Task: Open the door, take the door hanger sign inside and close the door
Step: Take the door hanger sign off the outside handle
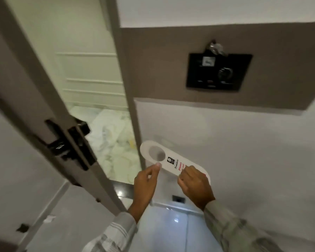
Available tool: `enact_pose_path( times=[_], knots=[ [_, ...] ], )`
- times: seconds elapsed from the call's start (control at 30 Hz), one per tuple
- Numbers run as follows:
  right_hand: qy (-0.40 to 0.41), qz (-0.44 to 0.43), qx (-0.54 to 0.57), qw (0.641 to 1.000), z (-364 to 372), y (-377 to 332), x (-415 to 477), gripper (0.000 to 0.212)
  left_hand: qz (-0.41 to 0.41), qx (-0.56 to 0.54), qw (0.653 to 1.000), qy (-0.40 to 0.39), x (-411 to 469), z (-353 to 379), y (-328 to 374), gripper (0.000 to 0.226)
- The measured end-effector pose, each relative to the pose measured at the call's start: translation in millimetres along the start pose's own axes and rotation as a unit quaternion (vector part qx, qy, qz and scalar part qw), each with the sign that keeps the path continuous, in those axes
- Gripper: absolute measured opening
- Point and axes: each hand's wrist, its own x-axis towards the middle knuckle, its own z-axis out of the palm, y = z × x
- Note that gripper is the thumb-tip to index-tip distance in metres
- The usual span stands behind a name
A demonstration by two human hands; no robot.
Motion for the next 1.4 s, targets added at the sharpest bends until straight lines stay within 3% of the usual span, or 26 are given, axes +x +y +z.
enact_pose_path(
  times=[0.07,0.13,0.2,0.23,0.3,0.37,0.43,0.6,0.7,0.9,1.07,1.2,1.3,1.37,1.4],
  knots=[
    [-0.083,0.007,-0.038,0.996,-17,20,-44,0.02,-0.049,-0.027,0.995,-0.081,-8,45,4,0.027],
    [-0.103,0.058,-0.023,0.993,-34,38,-79,0.019,-0.061,-0.025,0.989,-0.133,-15,88,7,0.025],
    [-0.082,0.2,0.054,0.975,-49,63,-117,0.007,-0.062,-0.008,0.981,-0.185,-24,129,16,0.025],
    [-0.057,0.297,0.082,0.95,-61,85,-144,0.002,-0.062,-0.005,0.973,-0.221,-33,160,25,0.026],
    [-0.042,0.419,0.129,0.898,-67,112,-170,0.023,-0.054,0.004,0.962,-0.269,-37,184,33,0.028],
    [-0.081,0.492,0.162,0.851,-92,166,-225,0.03,-0.035,0.018,0.939,-0.341,-63,250,55,0.029],
    [-0.128,0.515,0.198,0.824,-106,190,-244,0.017,-0.031,0.025,0.927,-0.374,-75,280,65,0.03],
    [0.044,0.657,0.252,0.709,-159,262,-337,0.016,-0.026,0.01,0.892,-0.451,-143,420,108,0.015],
    [0.146,0.722,0.255,0.626,-189,293,-384,0.018,-0.005,0.057,0.872,-0.487,-193,486,118,0.024],
    [0.225,0.786,0.223,0.532,-224,357,-439,0.006,0.094,0.104,0.845,-0.516,-244,578,135,0.017],
    [0.183,0.798,0.161,0.551,-232,411,-457,0.009,0.193,0.17,0.811,-0.526,-250,638,145,0.025],
    [0.099,0.783,0.062,0.611,-234,441,-460,0.019,0.244,0.202,0.781,-0.538,-250,678,148,0.04],
    [-0.135,0.713,-0.071,0.685,-229,442,-466,0.024,0.391,0.339,0.678,-0.523,-249,694,139,0.04],
    [-0.182,0.692,-0.107,0.691,-225,434,-470,0.023,0.441,0.388,0.624,-0.515,-245,692,127,0.043],
    [-0.186,0.686,-0.118,0.693,-222,429,-470,0.024,0.452,0.394,0.616,-0.511,-242,688,120,0.045]
  ],
)
